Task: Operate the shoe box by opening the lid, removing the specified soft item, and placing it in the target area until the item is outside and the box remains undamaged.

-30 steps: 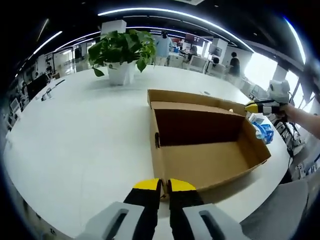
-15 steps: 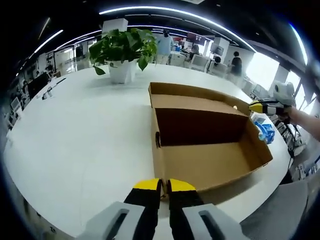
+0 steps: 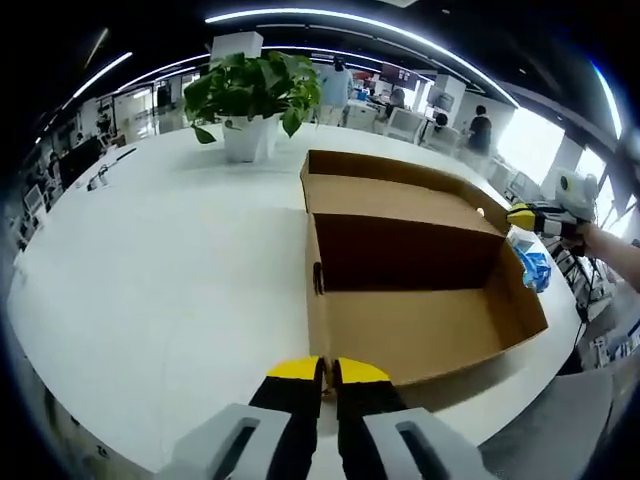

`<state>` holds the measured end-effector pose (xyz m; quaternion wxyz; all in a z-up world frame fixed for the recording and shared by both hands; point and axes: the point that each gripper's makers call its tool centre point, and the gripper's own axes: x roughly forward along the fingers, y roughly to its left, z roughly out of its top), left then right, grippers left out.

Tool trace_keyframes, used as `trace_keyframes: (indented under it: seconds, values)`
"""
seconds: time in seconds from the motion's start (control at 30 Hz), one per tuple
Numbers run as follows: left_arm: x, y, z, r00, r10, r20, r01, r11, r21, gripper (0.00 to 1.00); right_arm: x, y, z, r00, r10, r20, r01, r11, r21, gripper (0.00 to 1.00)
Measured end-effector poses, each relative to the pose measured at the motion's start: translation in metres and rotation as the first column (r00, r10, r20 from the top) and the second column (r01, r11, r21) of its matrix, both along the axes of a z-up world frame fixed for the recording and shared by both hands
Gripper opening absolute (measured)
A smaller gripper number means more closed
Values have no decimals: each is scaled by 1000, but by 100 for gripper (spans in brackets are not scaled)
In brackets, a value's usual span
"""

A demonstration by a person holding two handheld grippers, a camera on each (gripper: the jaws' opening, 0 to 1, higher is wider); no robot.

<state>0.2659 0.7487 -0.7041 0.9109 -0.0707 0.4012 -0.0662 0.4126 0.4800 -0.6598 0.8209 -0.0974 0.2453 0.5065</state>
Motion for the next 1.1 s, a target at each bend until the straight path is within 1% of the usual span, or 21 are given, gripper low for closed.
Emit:
trace_keyframes:
  seconds: [0.1, 0.33, 0.4, 0.53, 0.6, 0.77, 0.9, 1.1]
  values:
    - [0, 0, 0, 1000, 13, -1, -13, 1000, -5, 4, -4, -1, -1, 1000, 13, 16, -13, 1000, -1, 0]
    - [0, 1, 0, 1000, 1, -3, -1, 1000, 3, 4, 0, -5, -3, 1000, -11, 13, 12, 1000, -12, 0]
    - [0, 2, 0, 1000, 4, -2, -4, 1000, -4, 4, 1, -5, -3, 1000, -20, 8, 20, 1000, -9, 0]
    - [0, 1, 0, 1000, 6, 0, -6, 1000, -14, 4, 6, -9, -12, 998, -55, -10, 55, 998, -40, 1]
    - [0, 1, 0, 1000, 5, 1, -5, 1000, -15, 4, 6, -10, -15, 998, -65, -26, 64, 997, -41, 1]
    - [0, 1, 0, 1000, 12, 6, -12, 1000, -19, 4, 8, -11, -17, 997, -71, -28, 70, 996, -48, 1]
    - [1, 1, 0, 1000, 15, 5, -15, 1000, -22, 4, 12, -13, -22, 995, -91, -42, 88, 995, -55, 2]
    - [1, 1, 0, 1000, 16, 5, -16, 999, -27, 4, 15, -14, -23, 992, -112, -59, 108, 992, -57, 3]
